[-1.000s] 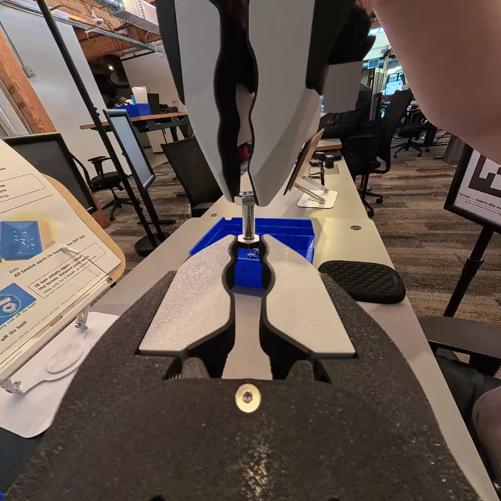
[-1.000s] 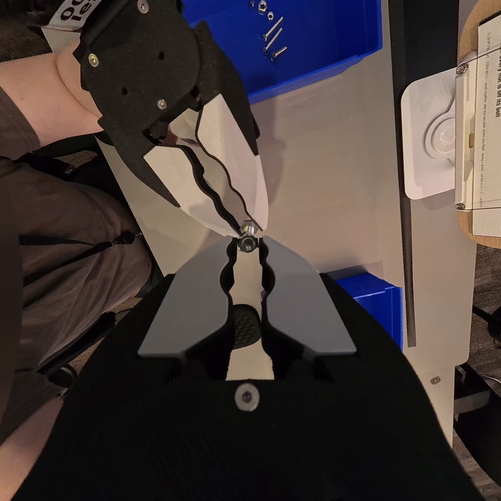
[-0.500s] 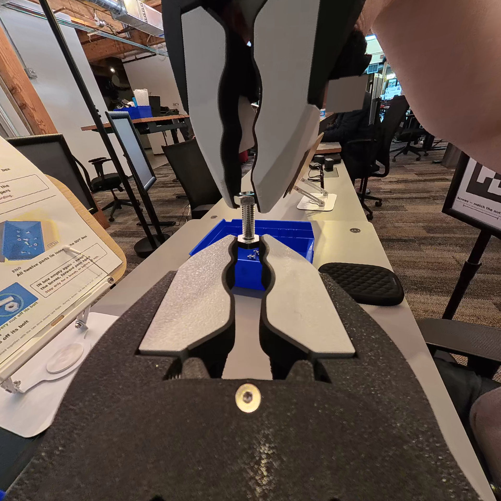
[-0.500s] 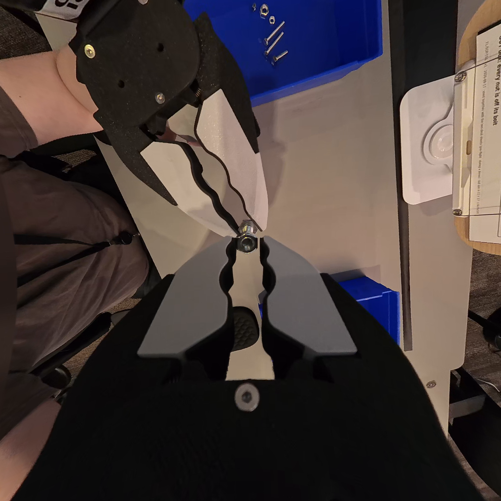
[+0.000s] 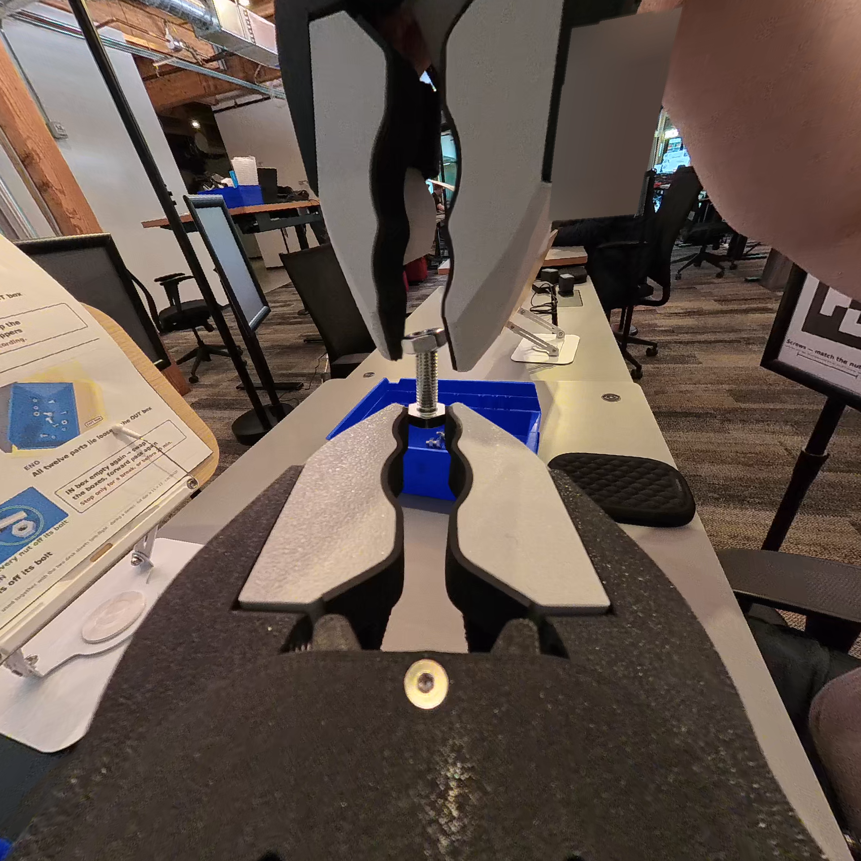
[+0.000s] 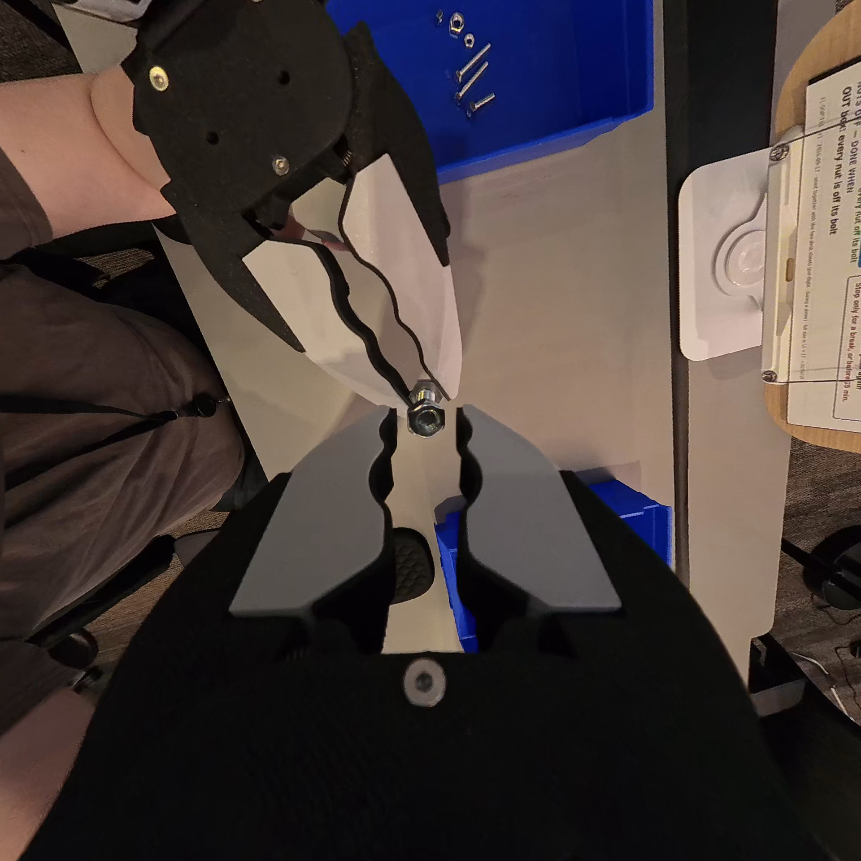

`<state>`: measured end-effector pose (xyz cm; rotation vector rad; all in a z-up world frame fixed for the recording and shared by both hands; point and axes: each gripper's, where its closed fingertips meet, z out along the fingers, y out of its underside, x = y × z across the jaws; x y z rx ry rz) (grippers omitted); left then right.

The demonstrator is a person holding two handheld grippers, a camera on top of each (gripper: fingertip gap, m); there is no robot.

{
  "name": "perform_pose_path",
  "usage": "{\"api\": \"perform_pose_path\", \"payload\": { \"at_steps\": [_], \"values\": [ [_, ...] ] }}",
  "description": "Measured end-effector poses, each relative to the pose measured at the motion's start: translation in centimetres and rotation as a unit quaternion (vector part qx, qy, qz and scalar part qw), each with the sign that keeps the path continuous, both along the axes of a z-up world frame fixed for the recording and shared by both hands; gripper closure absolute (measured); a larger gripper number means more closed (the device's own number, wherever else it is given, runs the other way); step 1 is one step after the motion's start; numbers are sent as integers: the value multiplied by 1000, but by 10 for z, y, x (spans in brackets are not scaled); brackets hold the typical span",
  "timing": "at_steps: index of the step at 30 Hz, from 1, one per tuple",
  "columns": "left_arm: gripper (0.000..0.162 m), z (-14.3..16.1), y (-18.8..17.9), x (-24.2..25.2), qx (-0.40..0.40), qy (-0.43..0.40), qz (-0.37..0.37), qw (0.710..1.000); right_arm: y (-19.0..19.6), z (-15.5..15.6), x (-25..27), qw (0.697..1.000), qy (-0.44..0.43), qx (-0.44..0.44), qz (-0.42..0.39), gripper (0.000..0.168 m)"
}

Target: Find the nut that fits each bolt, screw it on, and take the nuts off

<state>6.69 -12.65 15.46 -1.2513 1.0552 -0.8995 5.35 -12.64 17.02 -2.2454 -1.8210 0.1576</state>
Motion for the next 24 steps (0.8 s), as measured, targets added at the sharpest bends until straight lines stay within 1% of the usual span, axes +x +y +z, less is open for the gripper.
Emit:
{"api": "perform_pose_path", "payload": {
  "at_steps": [4, 8, 12, 15, 17, 19, 21, 24],
  "values": [
    [148, 0, 0, 0, -2, -1, -2, 1000, 0, 0, 0, 1000, 3, 6, 6, 137],
    [148, 1, -1, -1, -3, -2, -4, 1000, 0, 5, 0, 1000, 26, 11, 11, 130],
    [148, 2, -2, -2, -6, -4, -9, 1000, 0, 21, 1, 994, 100, 25, 22, 125],
    [148, 2, -3, -2, -9, -6, -14, 1000, -2, 36, 8, 981, 189, 30, 32, 123],
    [148, 2, -4, 0, -12, -9, -18, 1000, -5, 45, 15, 963, 264, 38, 45, 123],
    [148, 0, -5, 2, -15, -10, -24, 1000, -9, 51, 22, 936, 345, 48, 61, 123],
    [148, -2, -6, 6, -17, -11, -33, 999, -10, 53, 31, 903, 419, 63, 72, 123],
    [148, -6, -10, 14, -21, -11, -52, 998, -17, 50, 44, 846, 518, 68, 103, 123]
  ]
}}
